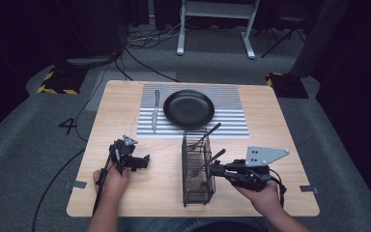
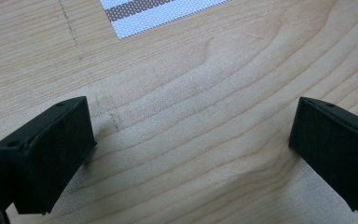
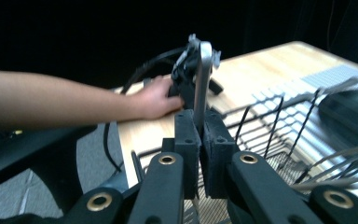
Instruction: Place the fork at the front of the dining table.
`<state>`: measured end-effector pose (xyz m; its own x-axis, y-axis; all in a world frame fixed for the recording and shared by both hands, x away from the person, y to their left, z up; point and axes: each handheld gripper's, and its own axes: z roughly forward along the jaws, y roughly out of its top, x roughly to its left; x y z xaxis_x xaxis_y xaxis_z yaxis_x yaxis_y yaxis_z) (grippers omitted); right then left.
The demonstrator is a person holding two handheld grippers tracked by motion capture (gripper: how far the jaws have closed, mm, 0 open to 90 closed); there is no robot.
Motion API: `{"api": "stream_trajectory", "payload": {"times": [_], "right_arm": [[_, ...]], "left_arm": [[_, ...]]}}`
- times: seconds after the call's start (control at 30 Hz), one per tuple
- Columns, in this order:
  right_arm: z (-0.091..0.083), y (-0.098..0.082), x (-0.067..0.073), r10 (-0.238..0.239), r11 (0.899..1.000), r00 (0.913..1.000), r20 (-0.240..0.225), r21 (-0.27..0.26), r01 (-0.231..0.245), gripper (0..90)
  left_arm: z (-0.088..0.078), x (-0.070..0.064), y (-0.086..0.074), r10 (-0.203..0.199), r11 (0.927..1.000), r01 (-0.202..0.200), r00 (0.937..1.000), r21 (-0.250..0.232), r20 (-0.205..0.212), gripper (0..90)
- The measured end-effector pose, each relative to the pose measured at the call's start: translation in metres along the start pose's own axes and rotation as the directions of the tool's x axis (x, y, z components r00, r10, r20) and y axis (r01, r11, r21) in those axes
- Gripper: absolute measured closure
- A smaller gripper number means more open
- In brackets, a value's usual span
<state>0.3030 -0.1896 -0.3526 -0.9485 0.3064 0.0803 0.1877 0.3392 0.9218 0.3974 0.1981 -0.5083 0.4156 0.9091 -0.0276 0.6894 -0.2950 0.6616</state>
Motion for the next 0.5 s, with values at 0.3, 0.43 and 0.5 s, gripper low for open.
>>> {"api": "stream_trajectory", "payload": {"times": [0.3, 0.43, 0.5], "right_arm": [[-0.027, 0.019, 0.001, -0.03, 0.997, 0.9994, 0.019, -0.07, 0.031, 85.8], [-0.041, 0.026, -0.001, -0.035, 0.996, 0.9992, 0.021, -0.087, 0.036, 85.8], [-0.052, 0.03, -0.003, -0.033, 0.994, 0.999, 0.029, -0.1, 0.036, 85.7]], "left_arm": [[0.0, 0.0, 0.0, 0.0, 1.0, 0.0, 1.0, 0.0, 0.0, 0.1], [0.0, 0.0, 0.0, -0.002, 1.0, 0.002, 1.0, 0.0, 0.001, 0.1], [0.0, 0.0, 0.0, 0.0, 1.0, 0.0, 1.0, 0.0, 0.0, 0.1]]}}
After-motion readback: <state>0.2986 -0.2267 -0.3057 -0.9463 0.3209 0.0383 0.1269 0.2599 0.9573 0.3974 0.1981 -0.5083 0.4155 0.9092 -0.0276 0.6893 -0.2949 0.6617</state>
